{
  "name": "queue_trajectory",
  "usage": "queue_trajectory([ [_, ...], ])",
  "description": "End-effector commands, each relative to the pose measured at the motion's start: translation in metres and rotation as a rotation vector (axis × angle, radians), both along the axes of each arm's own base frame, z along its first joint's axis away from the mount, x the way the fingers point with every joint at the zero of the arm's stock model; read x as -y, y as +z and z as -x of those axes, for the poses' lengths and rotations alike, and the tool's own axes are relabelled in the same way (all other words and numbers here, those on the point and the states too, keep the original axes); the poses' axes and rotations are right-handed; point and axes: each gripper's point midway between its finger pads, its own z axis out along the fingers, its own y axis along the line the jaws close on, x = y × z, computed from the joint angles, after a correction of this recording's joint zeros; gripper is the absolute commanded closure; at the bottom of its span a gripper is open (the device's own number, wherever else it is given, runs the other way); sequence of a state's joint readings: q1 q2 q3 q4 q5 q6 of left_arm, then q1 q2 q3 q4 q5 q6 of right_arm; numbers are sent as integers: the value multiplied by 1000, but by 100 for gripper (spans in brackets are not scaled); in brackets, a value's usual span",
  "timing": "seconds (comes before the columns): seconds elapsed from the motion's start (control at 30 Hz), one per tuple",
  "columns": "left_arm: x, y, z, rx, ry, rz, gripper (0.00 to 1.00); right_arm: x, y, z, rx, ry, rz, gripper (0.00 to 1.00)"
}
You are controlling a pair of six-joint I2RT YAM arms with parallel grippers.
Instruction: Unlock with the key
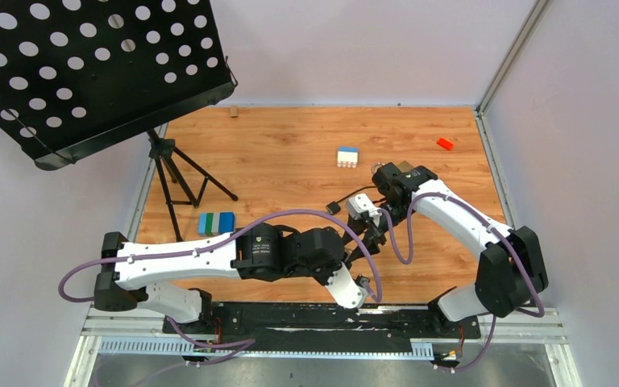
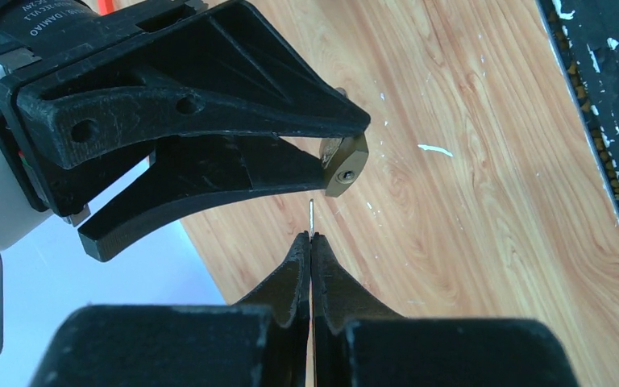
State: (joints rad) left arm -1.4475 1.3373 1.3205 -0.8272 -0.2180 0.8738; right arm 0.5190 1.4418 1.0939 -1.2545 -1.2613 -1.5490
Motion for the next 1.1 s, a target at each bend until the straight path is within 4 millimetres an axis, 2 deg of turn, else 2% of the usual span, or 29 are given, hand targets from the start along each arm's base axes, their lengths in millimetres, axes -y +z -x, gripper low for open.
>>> queue_trajectory([
  [0.0, 2, 7, 1, 34, -19, 0, 100, -6, 22, 8, -8, 38, -87, 100],
  [0.47, 6, -7, 17, 18, -70, -47, 100, -6, 21, 10, -1, 46, -85, 100],
  [0.9, 7, -19, 16, 54, -70, -84, 100, -6, 20, 9, -4, 46, -80, 100],
  [1.07, 7, -18, 14, 61, -65, -83, 100, -6, 20, 8, -4, 45, -78, 100],
])
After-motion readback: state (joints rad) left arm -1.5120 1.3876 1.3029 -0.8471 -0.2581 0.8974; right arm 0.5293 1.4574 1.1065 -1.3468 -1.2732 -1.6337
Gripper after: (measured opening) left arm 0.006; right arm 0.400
